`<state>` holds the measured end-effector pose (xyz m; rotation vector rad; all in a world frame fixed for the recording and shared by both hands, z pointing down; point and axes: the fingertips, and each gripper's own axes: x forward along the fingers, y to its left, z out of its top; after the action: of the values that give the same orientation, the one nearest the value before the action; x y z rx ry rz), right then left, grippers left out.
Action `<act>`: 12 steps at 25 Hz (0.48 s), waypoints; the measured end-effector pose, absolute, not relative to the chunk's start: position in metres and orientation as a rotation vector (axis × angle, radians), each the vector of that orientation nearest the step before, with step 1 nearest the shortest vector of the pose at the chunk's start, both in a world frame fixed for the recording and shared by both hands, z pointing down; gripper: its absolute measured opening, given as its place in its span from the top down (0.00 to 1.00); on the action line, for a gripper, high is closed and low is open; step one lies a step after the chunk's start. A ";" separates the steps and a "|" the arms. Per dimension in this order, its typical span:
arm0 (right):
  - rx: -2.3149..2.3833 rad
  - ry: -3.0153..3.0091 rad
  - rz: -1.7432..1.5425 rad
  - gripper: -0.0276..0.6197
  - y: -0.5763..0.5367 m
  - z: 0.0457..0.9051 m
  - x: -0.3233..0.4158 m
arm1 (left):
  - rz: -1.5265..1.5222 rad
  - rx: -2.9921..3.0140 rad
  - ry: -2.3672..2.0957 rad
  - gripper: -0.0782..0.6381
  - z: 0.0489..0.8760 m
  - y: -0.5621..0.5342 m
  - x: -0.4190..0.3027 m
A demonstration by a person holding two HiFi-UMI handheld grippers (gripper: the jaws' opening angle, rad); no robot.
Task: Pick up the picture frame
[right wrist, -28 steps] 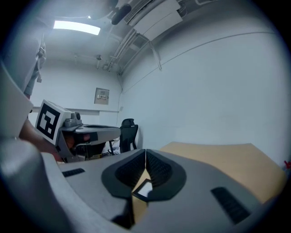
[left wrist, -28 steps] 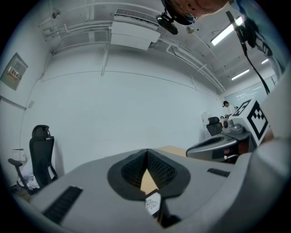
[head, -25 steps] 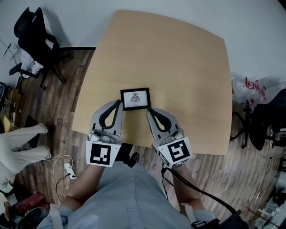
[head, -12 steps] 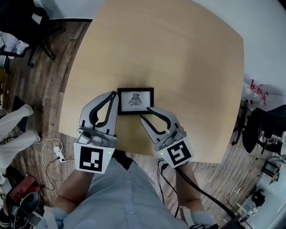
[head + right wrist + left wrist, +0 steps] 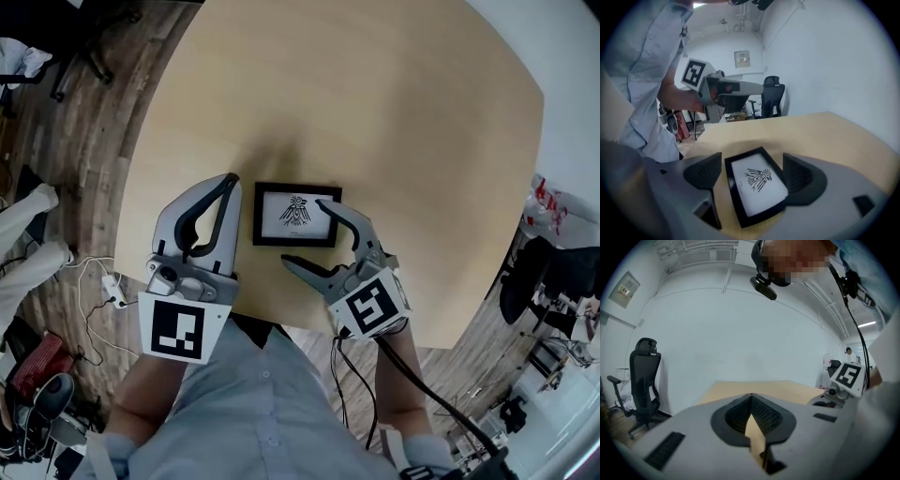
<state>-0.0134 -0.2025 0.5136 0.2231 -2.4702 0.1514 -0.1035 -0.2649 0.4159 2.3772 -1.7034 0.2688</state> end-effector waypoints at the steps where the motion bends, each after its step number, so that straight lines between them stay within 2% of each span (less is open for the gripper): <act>1: 0.203 -2.441 0.115 0.34 -0.204 0.521 -0.016 | 0.268 2.379 -1.700 0.89 0.417 -0.268 -0.106; 5: 0.078 -2.260 -0.017 0.20 -0.203 0.552 -0.018 | 0.258 2.372 -1.688 0.89 0.420 -0.279 -0.113; 12: -0.067 -2.076 -0.048 0.13 -0.199 0.587 -0.016 | 0.236 2.318 -1.649 0.89 0.428 -0.285 -0.114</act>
<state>-0.0160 -0.1989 0.5870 -0.0668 -2.0762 -0.0479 -0.1137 -0.2851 0.4276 2.3179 -1.6492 0.2363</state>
